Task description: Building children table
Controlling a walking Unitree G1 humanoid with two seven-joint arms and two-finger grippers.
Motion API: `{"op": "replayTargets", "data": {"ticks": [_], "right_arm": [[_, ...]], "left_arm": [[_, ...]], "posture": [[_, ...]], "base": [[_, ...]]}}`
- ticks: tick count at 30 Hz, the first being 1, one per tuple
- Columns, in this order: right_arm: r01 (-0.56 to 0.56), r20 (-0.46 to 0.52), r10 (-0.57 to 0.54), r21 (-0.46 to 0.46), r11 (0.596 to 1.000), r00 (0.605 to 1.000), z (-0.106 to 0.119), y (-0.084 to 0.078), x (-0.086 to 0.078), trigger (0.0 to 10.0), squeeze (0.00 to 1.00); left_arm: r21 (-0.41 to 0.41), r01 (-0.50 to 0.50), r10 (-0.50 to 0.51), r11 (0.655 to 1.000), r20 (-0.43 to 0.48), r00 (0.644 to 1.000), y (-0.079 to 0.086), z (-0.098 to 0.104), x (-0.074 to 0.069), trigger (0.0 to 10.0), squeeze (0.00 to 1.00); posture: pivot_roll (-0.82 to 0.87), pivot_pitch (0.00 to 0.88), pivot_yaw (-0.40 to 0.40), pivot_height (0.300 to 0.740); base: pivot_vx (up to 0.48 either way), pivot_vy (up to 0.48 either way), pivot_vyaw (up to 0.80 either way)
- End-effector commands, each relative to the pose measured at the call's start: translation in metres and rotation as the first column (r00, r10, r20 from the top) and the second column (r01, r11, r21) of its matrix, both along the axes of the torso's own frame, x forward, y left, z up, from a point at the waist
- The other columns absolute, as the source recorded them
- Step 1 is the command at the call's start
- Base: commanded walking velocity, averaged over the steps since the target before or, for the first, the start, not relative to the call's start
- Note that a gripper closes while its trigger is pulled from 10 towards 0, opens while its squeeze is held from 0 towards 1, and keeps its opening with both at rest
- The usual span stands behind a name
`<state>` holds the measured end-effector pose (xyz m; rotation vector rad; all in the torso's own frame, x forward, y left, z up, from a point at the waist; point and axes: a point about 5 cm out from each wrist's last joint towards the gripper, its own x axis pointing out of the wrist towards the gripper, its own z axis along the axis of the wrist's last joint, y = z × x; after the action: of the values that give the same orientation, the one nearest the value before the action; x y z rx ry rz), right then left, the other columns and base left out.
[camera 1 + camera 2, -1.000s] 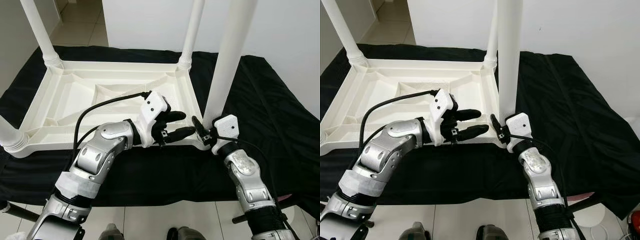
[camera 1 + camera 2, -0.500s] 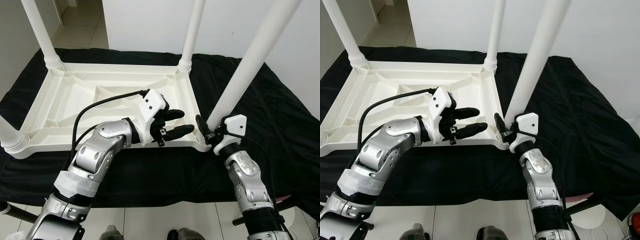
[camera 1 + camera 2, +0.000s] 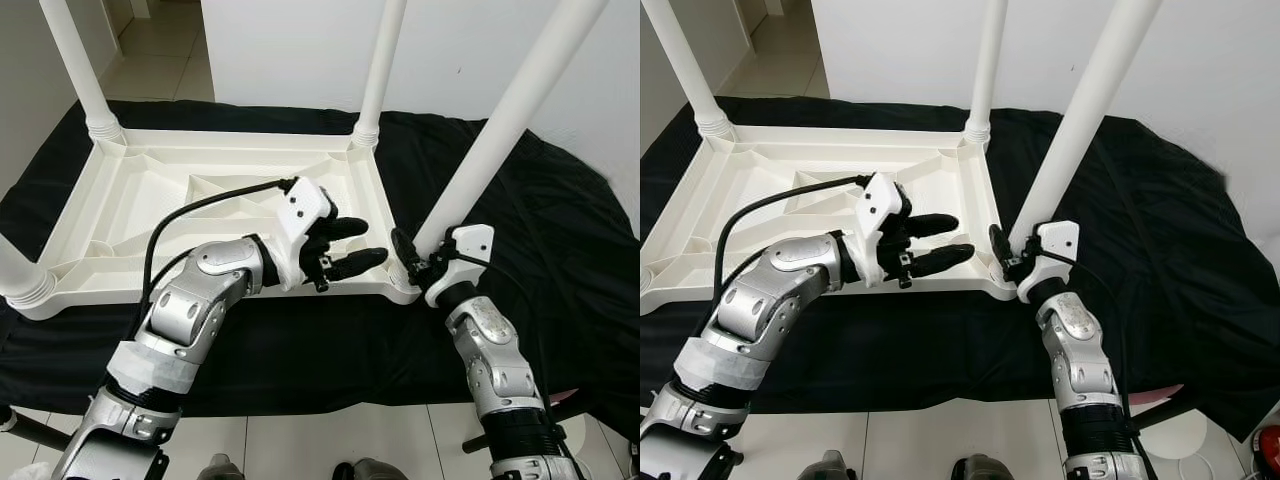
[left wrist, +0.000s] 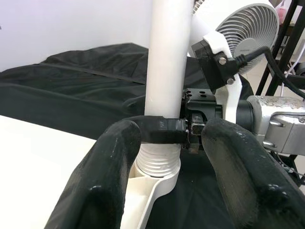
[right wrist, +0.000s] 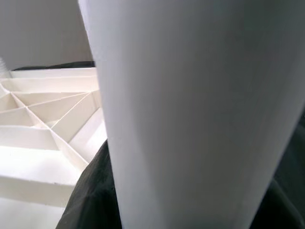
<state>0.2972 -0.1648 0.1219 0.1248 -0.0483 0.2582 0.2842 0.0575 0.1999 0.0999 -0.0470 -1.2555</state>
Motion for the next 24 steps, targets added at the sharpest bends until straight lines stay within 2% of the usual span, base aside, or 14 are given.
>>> {"op": "replayTargets", "data": {"ticks": [1, 4, 5, 9, 10, 13, 14, 15, 16, 24], "right_arm": [[0.036, -0.213, -0.033, 0.011, 0.999, 0.976, -0.040, -0.005, -0.010, 10.0, 0.00], [0.078, -0.240, -0.064, 0.050, 0.996, 0.969, -0.042, -0.008, -0.008, 10.0, 0.00], [0.128, -0.283, -0.092, 0.112, 0.985, 0.955, -0.044, -0.012, -0.007, 10.0, 0.00], [0.127, -0.300, -0.092, 0.100, 0.987, 0.949, -0.046, -0.012, -0.006, 10.0, 0.00], [0.116, -0.295, -0.090, 0.073, 0.990, 0.951, -0.046, -0.011, -0.006, 10.0, 0.00], [0.058, -0.232, -0.059, -0.012, 0.998, 0.971, -0.044, -0.007, -0.009, 10.0, 0.00], [0.058, -0.232, -0.059, -0.012, 0.998, 0.971, -0.044, -0.007, -0.009, 10.0, 0.00], [0.017, -0.164, -0.026, -0.057, 0.998, 0.986, -0.042, -0.003, -0.013, 10.0, 0.00], [0.006, -0.143, -0.016, -0.072, 0.997, 0.990, -0.041, -0.001, -0.015, 10.0, 0.00], [-0.036, -0.040, 0.032, -0.086, 0.996, 0.999, -0.041, 0.003, -0.028, 10.0, 0.00]], "left_arm": [[0.009, -0.032, 0.032, 0.999, 0.019, 0.999, 0.001, 0.004, 0.001, 10.0, 0.00], [0.009, -0.032, 0.031, 0.999, 0.021, 0.999, 0.001, 0.005, 0.001, 10.0, 0.00], [0.010, -0.033, 0.033, 0.999, 0.023, 0.999, 0.001, 0.005, 0.002, 10.0, 0.00], [0.009, -0.034, 0.034, 0.999, 0.026, 0.999, 0.001, 0.006, 0.002, 10.0, 0.00], [0.009, -0.035, 0.034, 0.999, 0.026, 0.999, 0.001, 0.006, 0.002, 10.0, 0.00], [0.008, -0.036, 0.036, 0.999, 0.028, 0.999, 0.002, 0.007, 0.003, 10.0, 0.00], [0.008, -0.036, 0.036, 0.999, 0.028, 0.999, 0.002, 0.007, 0.003, 10.0, 0.00], [0.007, -0.038, 0.038, 0.999, 0.029, 0.999, 0.002, 0.007, 0.003, 10.0, 0.00], [0.007, -0.039, 0.038, 0.999, 0.029, 0.999, 0.002, 0.007, 0.003, 10.0, 0.00], [0.006, -0.044, 0.044, 0.999, 0.030, 0.999, 0.003, 0.008, 0.003, 10.0, 0.00]], "posture": [[0.05, 0.010, -0.033, 0.740], [0.05, 0.012, -0.032, 0.740], [0.05, 0.013, -0.031, 0.740], [0.05, 0.012, -0.030, 0.740], [0.05, 0.012, -0.030, 0.740], [0.05, 0.014, -0.030, 0.740], [0.05, 0.014, -0.030, 0.740], [0.05, 0.016, -0.029, 0.740], [0.05, 0.016, -0.029, 0.740], [0.05, 0.023, -0.031, 0.740]], "base": [[0.000, 0.000, 0.00], [0.000, 0.000, 0.00], [0.000, 0.000, 0.00], [0.000, 0.000, 0.00], [0.000, 0.000, 0.00], [0.000, 0.000, 0.00], [0.000, 0.000, 0.00], [0.000, 0.000, 0.00], [0.000, 0.000, 0.00], [0.000, 0.000, 0.00]]}}
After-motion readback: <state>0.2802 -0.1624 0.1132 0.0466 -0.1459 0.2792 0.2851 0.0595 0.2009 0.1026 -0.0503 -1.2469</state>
